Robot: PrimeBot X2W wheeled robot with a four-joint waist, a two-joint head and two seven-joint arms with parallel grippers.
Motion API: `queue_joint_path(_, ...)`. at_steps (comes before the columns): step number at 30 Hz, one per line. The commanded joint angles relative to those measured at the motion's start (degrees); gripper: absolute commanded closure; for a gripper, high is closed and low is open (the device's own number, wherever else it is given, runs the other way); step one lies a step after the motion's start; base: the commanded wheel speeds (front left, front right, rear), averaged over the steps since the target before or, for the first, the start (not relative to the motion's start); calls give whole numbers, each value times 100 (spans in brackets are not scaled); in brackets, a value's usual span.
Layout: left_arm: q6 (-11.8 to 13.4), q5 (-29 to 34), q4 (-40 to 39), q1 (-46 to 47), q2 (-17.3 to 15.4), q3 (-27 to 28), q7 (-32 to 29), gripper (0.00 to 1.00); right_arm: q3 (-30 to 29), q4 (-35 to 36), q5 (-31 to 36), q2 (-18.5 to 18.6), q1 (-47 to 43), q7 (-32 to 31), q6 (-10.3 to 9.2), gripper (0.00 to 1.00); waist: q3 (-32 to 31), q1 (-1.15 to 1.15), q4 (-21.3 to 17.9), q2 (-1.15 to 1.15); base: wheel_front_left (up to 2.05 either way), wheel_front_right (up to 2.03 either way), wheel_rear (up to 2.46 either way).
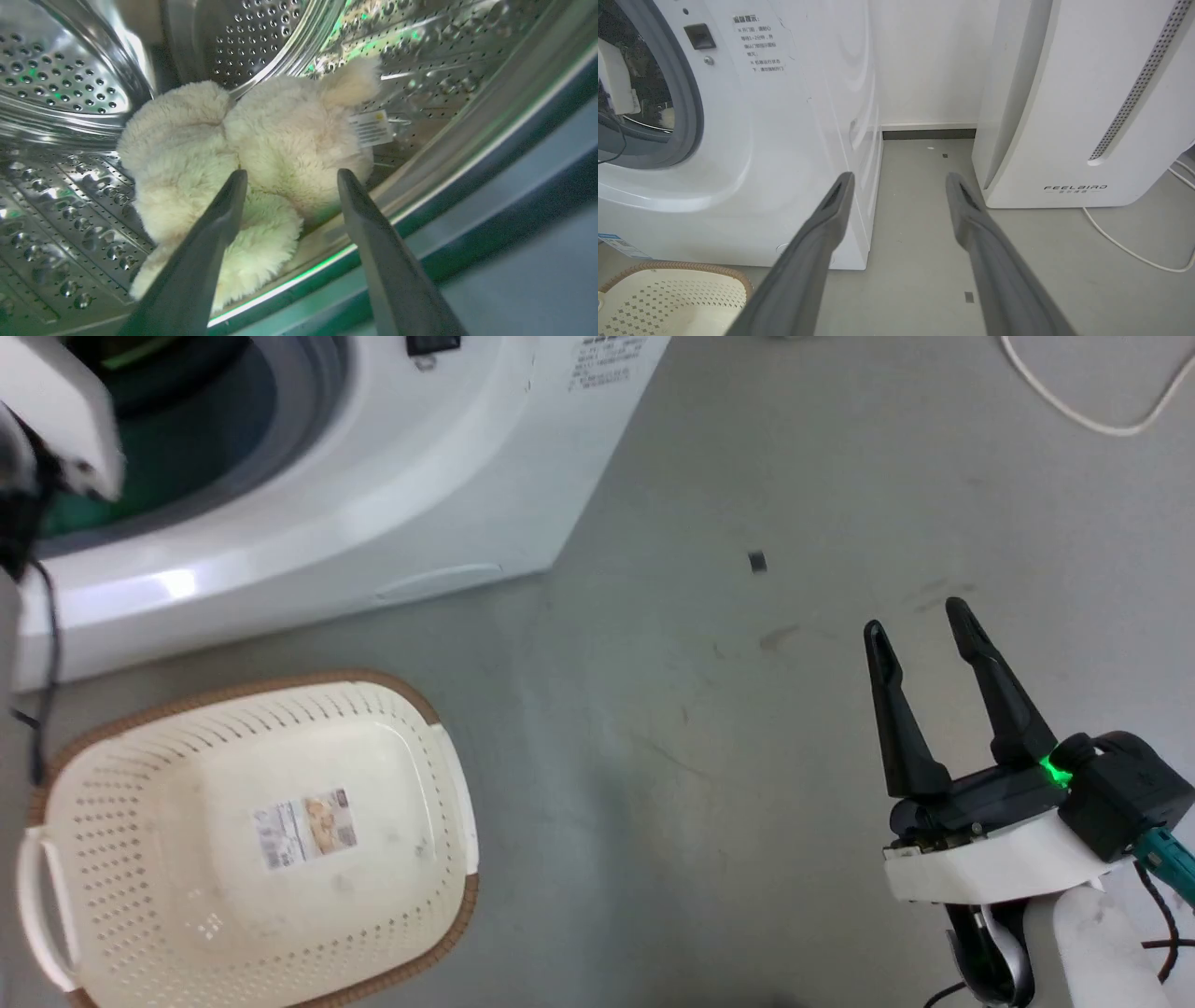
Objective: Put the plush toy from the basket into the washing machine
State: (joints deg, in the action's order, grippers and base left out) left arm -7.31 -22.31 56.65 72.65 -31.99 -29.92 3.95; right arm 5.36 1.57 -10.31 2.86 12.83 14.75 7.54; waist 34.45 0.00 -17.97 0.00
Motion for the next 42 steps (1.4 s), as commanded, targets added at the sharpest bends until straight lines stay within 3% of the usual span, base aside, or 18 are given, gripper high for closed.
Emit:
queue_joint_path(1, -17, -111, 82, -229, 111, 33, 225, 0, -45, -39, 83, 2, -26, 25, -5, 0, -479, 0, 194, 0, 0, 0, 0)
queue_joint_path(5, 14, -340, 201, -814, 455, 139, 837, 0, -98, -140, 250, 1, -160, 25, -5, 0, -1084, 0, 375, 0, 0, 0, 0)
queue_joint_path(9, 215, -526, -109, -1496, 794, 338, 1083, 0, -157, -207, 373, 1, -367, 25, -5, 0, -1670, 0, 582, 0, 0, 0, 0)
queue_joint_path(20, 1001, -337, -3251, -4407, 1267, 1326, 1104, 0, -134, -304, 535, 1, -963, 25, -5, 0, -2817, 0, 980, 0, 0, 0, 0)
queue_joint_path(33, 1655, -66, -5131, -6811, 1562, 1869, 1104, 0, -58, -268, 492, 1, -1353, 25, -5, 0, -3335, 0, 1087, 0, 0, 0, 0)
queue_joint_path(42, 1758, 191, -5480, -7751, 1865, 1892, 1104, 0, -99, -261, 427, 1, -1526, 25, -5, 0, -3468, 0, 1191, 0, 0, 0, 0)
